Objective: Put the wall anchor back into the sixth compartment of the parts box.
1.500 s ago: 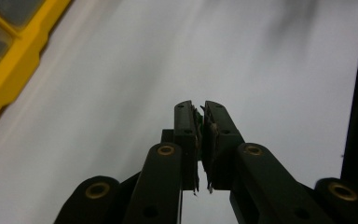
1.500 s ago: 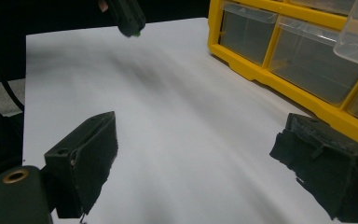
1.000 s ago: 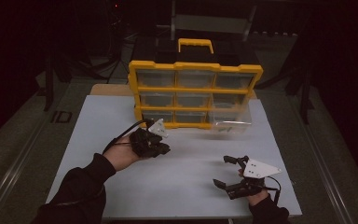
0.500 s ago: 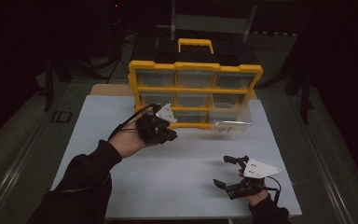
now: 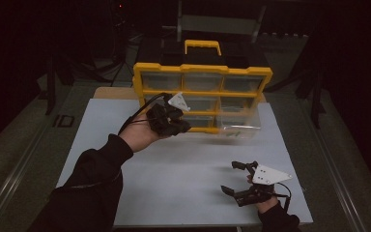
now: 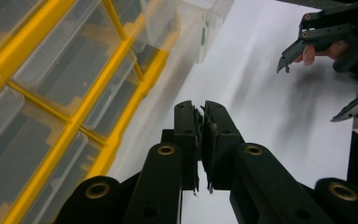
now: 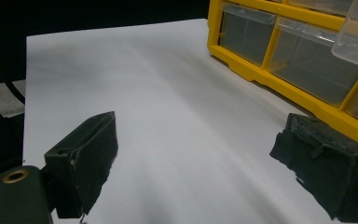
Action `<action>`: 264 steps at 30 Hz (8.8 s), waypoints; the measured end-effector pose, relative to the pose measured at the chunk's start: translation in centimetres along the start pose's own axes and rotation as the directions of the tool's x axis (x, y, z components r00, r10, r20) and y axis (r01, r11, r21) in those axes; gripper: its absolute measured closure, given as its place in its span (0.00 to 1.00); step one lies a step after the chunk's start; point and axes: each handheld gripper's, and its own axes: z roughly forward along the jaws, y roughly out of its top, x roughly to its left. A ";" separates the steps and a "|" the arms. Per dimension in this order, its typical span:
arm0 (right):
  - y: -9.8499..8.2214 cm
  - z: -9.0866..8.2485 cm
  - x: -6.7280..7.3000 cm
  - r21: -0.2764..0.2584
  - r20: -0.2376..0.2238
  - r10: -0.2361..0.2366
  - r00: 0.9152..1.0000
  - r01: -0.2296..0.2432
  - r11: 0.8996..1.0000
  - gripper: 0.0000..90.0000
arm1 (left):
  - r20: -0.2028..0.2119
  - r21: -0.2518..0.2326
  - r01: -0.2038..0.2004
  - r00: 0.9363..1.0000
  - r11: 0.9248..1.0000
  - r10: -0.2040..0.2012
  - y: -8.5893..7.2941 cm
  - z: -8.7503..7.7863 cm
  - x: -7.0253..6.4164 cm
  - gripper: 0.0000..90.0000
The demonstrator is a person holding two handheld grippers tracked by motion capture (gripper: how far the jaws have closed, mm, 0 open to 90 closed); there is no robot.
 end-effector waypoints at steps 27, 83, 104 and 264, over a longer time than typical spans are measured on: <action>0.0 -0.1 0.0 -0.003 -0.001 0.001 1.000 -0.001 1.000 0.12 | -0.037 -0.080 0.066 0.997 0.995 -0.070 5.5 0.4 0.9 0.93; 0.0 -0.4 -0.2 -0.021 -0.002 0.009 1.000 -0.009 1.000 0.12 | -0.013 -0.144 0.209 0.977 0.967 -0.213 12.2 9.8 -0.9 0.93; -0.1 -0.3 -0.3 -0.017 -0.002 0.009 1.000 -0.009 1.000 0.12 | -0.025 -0.042 0.260 0.965 0.965 -0.261 11.7 12.5 -0.8 0.86; 0.0 0.5 0.2 0.018 -0.008 -0.007 1.000 0.007 1.000 0.12 | -0.227 -0.508 0.336 0.836 0.793 -0.499 -30.4 -3.0 -6.3 0.00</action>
